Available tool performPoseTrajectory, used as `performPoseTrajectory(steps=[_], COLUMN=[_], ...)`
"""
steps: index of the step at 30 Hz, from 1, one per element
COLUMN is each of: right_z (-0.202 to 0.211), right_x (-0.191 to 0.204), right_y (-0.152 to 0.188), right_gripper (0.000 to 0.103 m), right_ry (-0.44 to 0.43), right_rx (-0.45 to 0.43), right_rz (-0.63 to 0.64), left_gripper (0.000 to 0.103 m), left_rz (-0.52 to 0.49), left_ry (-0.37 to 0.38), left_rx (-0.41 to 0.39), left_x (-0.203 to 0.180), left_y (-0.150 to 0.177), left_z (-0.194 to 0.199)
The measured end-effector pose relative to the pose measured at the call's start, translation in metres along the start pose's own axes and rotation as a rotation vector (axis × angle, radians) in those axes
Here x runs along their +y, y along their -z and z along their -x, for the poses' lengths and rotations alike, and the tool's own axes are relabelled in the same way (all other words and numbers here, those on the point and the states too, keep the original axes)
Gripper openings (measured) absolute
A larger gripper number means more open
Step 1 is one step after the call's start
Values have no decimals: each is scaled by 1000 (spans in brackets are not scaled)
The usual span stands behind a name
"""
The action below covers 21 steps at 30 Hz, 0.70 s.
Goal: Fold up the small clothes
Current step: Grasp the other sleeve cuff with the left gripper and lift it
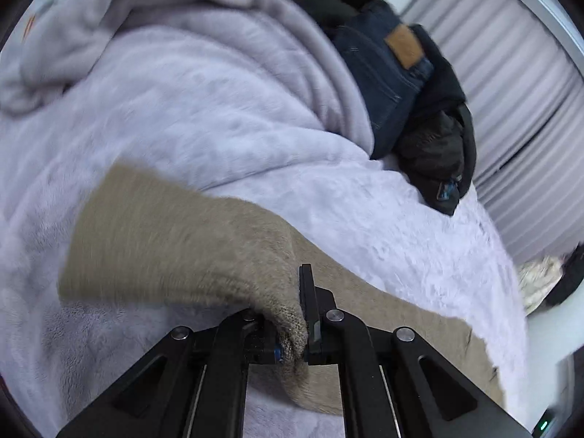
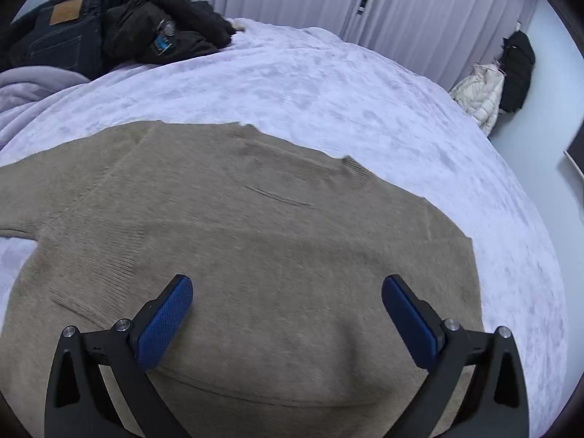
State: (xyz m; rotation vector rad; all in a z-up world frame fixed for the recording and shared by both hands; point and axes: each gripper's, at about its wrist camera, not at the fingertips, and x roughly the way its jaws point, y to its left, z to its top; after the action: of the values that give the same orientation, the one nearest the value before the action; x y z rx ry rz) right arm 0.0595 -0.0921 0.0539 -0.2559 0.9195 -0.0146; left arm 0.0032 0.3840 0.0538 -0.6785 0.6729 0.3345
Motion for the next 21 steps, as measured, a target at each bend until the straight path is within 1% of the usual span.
performPoseTrajectory(steps=[2, 6, 8, 10, 12, 13, 14, 15, 17, 18, 19, 21], right_z=[-14, -46, -59, -76, -89, -87, -81, -74, -57, -46, -35, -19], right_x=[28, 76, 88, 95, 103, 109, 119, 131, 161, 181, 196, 205], right_y=[-20, -59, -79, -97, -103, -102, -98, -91, -72, -59, -48, -40], right_gripper=[103, 103, 103, 103, 103, 103, 103, 103, 103, 103, 102, 102], right_ry=[-35, -13, -20, -17, -21, -26, -49, -92, -200, -234, -223, -162], right_rx=[36, 73, 87, 127, 163, 157, 140, 130, 110, 95, 62, -12], right_rz=[42, 124, 118, 81, 31, 19, 23, 47, 143, 231, 308, 380], left_gripper=[7, 7, 7, 7, 7, 7, 7, 7, 7, 7, 7, 7], left_rz=[-56, -106, -130, -164, -196, -201, -201, -195, -192, -191, -193, -211], left_ry=[-10, 7, 18, 18, 8, 8, 12, 20, 23, 29, 33, 37], left_rx=[-26, -49, -49, -44, -49, -50, -48, -45, -37, -34, -33, -35], left_x=[-17, -31, -33, -37, -43, -46, -48, -51, -58, -63, -68, -81], left_y=[3, 3, 2, 2, 3, 4, 4, 4, 2, 2, 2, 4], left_z=[11, 33, 42, 45, 46, 45, 44, 42, 37, 35, 35, 38])
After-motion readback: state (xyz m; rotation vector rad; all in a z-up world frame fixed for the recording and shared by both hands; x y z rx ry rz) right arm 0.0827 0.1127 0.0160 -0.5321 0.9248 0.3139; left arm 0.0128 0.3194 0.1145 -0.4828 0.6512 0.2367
